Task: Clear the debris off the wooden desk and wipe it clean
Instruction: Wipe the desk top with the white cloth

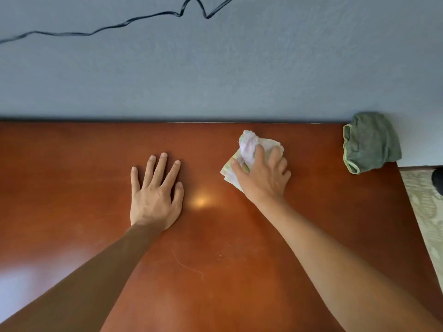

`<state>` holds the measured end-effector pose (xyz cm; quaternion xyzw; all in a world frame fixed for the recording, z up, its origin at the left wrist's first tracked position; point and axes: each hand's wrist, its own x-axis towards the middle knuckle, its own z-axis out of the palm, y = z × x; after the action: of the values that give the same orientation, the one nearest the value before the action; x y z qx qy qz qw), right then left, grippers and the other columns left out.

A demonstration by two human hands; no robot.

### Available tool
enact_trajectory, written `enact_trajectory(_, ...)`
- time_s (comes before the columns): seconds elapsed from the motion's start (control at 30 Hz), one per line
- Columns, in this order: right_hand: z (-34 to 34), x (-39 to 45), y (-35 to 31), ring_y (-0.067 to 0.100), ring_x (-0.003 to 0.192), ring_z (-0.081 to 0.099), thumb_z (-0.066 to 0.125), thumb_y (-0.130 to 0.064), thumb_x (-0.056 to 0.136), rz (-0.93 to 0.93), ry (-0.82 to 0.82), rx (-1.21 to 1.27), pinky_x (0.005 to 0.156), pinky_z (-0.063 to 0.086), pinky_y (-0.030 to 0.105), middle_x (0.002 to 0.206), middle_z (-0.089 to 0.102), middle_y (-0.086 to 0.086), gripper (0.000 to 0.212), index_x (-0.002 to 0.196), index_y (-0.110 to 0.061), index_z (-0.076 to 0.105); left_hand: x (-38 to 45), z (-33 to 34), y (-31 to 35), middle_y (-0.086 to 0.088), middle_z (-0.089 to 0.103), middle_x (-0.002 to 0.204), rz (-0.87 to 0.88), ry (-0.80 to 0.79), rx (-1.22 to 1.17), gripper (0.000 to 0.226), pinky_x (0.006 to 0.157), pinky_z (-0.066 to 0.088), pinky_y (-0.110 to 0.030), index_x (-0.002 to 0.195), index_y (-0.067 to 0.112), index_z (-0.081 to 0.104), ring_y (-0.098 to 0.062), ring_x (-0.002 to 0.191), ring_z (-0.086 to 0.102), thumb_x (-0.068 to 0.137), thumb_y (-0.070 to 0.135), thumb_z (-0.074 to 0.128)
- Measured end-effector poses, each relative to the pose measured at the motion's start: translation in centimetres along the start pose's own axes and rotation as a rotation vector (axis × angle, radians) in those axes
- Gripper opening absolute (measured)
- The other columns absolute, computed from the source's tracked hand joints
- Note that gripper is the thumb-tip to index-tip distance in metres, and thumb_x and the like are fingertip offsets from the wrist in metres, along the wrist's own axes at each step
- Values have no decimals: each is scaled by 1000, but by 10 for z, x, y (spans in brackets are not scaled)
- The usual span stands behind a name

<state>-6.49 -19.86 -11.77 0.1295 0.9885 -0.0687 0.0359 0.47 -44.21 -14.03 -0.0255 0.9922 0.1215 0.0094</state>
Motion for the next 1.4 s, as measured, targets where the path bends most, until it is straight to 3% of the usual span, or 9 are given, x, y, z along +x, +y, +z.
enact_trajectory(0.27, 16, 34, -50, 32, 110, 45, 56, -50, 96, -319, 188, 62, 89, 44, 44, 137, 55, -6, 49, 143, -34, 52, 1, 6, -4, -4, 26, 170, 37, 25, -7, 57, 125, 7, -63, 158, 32, 40, -28, 159, 15, 103, 38, 28)
enact_trajectory(0.4, 18, 30, -47, 30, 98, 48, 51, -55, 93, -695, 145, -12, 79, 50, 45, 136, 57, -6, 53, 142, -35, 55, 2, 5, -5, -3, 24, 171, 37, 11, 7, 58, 126, 6, -63, 160, 33, 37, -28, 160, 12, 103, 40, 23)
enact_trajectory(0.57, 25, 42, -63, 30, 90, 49, 62, -49, 87, -264, 249, 96, 73, 47, 38, 128, 61, -4, 50, 135, -35, 63, 2, 5, -4, -2, 20, 172, 28, -12, 33, 60, 126, 5, -62, 161, 34, 34, -27, 160, 9, 103, 42, 20)
enact_trajectory(0.73, 23, 37, -58, 27, 88, 47, 67, -42, 83, -772, 172, 60, 69, 48, 38, 125, 61, -2, 48, 130, -31, 68, 2, 4, -3, -1, 19, 173, 23, -24, 31, 60, 126, 4, -62, 161, 35, 33, -26, 160, 7, 103, 42, 19)
enact_trajectory(0.87, 24, 43, -70, 34, 90, 53, 73, -37, 81, -274, 261, 155, 68, 51, 40, 124, 63, 2, 45, 124, -27, 70, 3, 4, -3, -1, 16, 173, 21, -39, 33, 60, 126, 2, -62, 162, 36, 31, -26, 161, 5, 103, 42, 19)
enact_trajectory(1.03, 28, 1, -65, 26, 84, 48, 68, -38, 80, -705, 216, 82, 63, 48, 36, 122, 63, -3, 48, 127, -29, 69, 3, 4, -3, -3, 22, 172, 32, -13, 18, 59, 125, 5, -63, 160, 33, 35, -28, 160, 9, 103, 40, 23)
enact_trajectory(1.2, 32, -8, -63, 27, 85, 50, 69, -39, 81, -273, 318, 145, 66, 49, 35, 122, 64, -3, 47, 128, -32, 68, 3, 3, -2, -2, 20, 172, 23, -29, 11, 59, 126, 5, -63, 160, 34, 34, -27, 161, 7, 103, 41, 22)
enact_trajectory(1.33, 34, -34, -58, 23, 81, 47, 67, -35, 81, -631, 289, 123, 64, 47, 34, 119, 66, -5, 44, 124, -28, 72, 3, 2, -3, -2, 18, 173, 25, -44, 16, 60, 126, 2, -62, 160, 34, 35, -26, 161, 5, 103, 42, 18)
enact_trajectory(1.4, 31, -27, -44, 24, 80, 48, 67, -36, 79, -642, 287, 94, 64, 48, 37, 117, 66, -6, 43, 121, -29, 73, 3, 2, -3, -1, 17, 173, 19, -41, 16, 59, 126, 1, -61, 160, 34, 33, -26, 161, 5, 103, 42, 19)
